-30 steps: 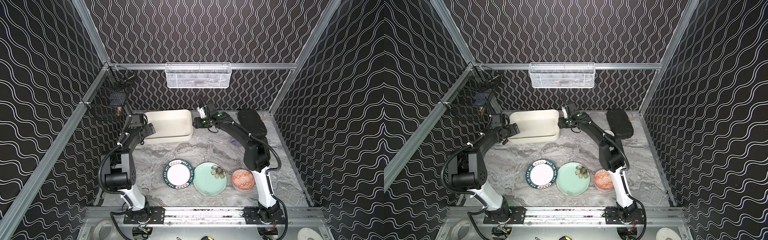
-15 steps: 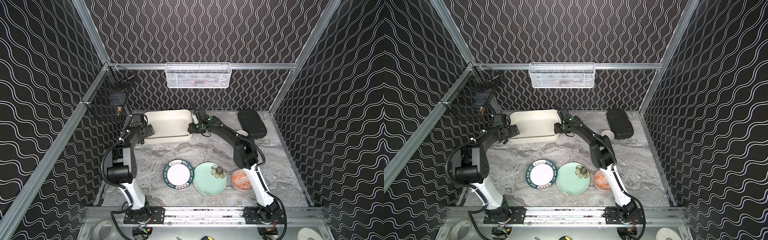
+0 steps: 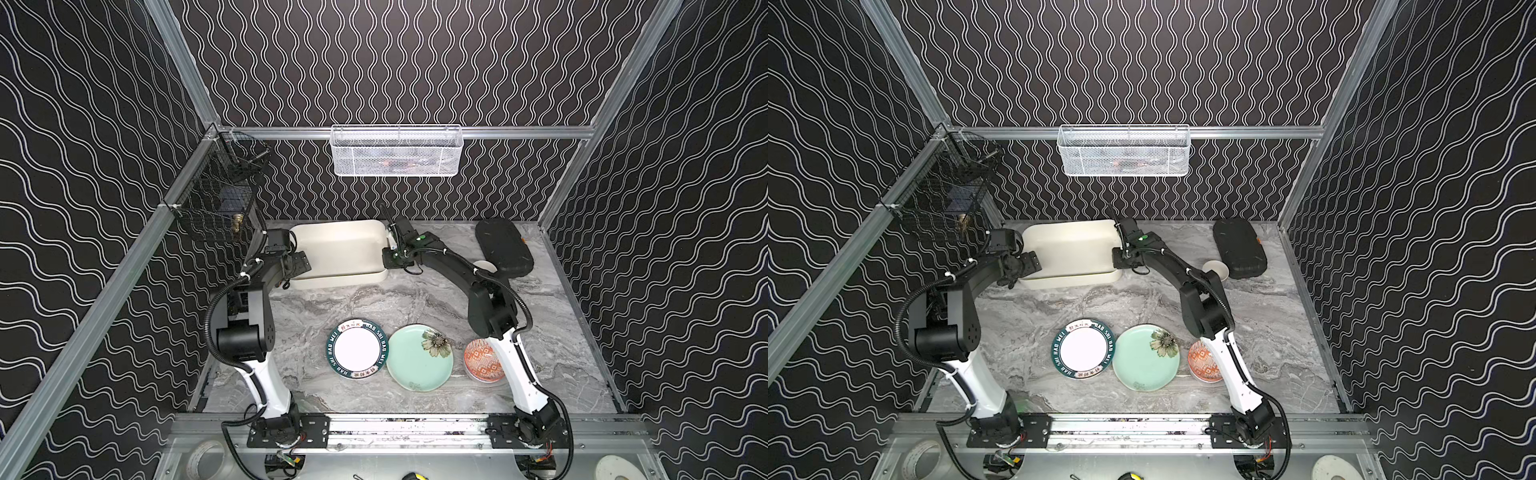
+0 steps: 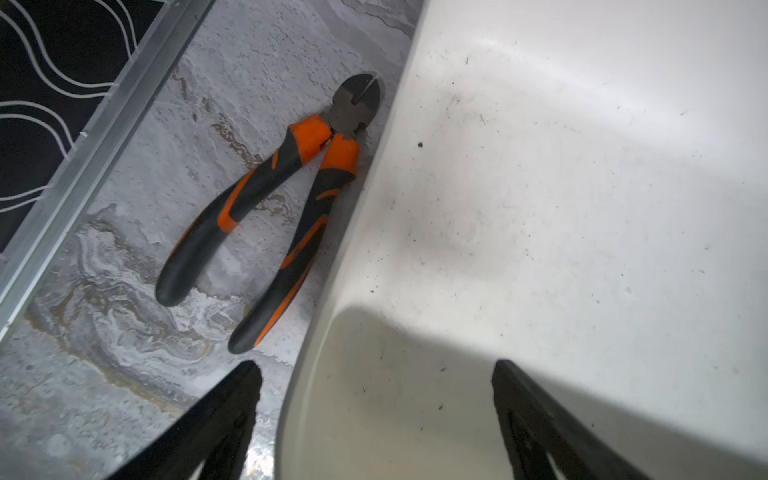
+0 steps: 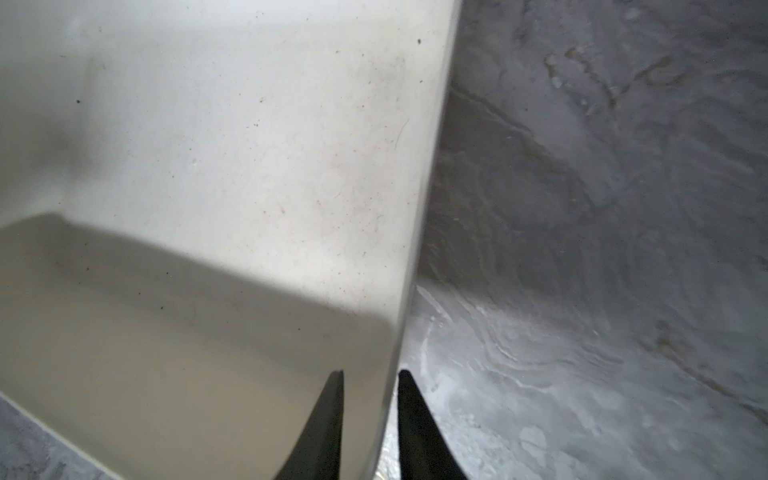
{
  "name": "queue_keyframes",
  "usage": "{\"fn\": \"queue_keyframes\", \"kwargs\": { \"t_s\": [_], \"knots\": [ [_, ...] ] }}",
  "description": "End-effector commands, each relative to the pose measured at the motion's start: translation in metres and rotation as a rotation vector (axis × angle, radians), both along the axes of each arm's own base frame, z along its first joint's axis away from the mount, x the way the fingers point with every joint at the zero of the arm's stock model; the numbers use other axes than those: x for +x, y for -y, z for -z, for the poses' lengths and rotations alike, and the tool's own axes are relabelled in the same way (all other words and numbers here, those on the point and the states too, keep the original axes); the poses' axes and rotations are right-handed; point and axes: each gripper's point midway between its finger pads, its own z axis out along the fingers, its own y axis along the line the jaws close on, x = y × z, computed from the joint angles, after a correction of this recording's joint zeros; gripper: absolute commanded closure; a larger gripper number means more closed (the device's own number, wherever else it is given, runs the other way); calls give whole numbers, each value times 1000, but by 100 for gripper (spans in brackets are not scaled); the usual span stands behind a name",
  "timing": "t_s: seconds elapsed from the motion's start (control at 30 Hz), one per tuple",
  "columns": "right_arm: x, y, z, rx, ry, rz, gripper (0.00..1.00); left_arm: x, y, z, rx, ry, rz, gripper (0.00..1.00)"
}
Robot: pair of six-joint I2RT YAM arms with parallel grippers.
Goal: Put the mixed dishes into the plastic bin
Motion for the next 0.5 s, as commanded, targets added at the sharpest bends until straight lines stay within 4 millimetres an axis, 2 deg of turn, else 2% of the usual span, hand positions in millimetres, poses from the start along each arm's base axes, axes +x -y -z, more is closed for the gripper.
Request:
{"fn": "queue_keyframes", "kwargs": {
  "t_s": [0.0, 0.27, 0.47],
  "knots": [
    [-9, 18, -2, -85, -1, -7, 81, 7, 4, -10, -32, 44, -2, 9],
    [-40, 52, -15, -148, -34, 3, 81, 9, 13, -17, -61, 66, 9, 9],
    [-74, 84, -22, -186, -61, 40, 81, 7, 38, -19, -56, 71, 70, 9]
  ]
}}
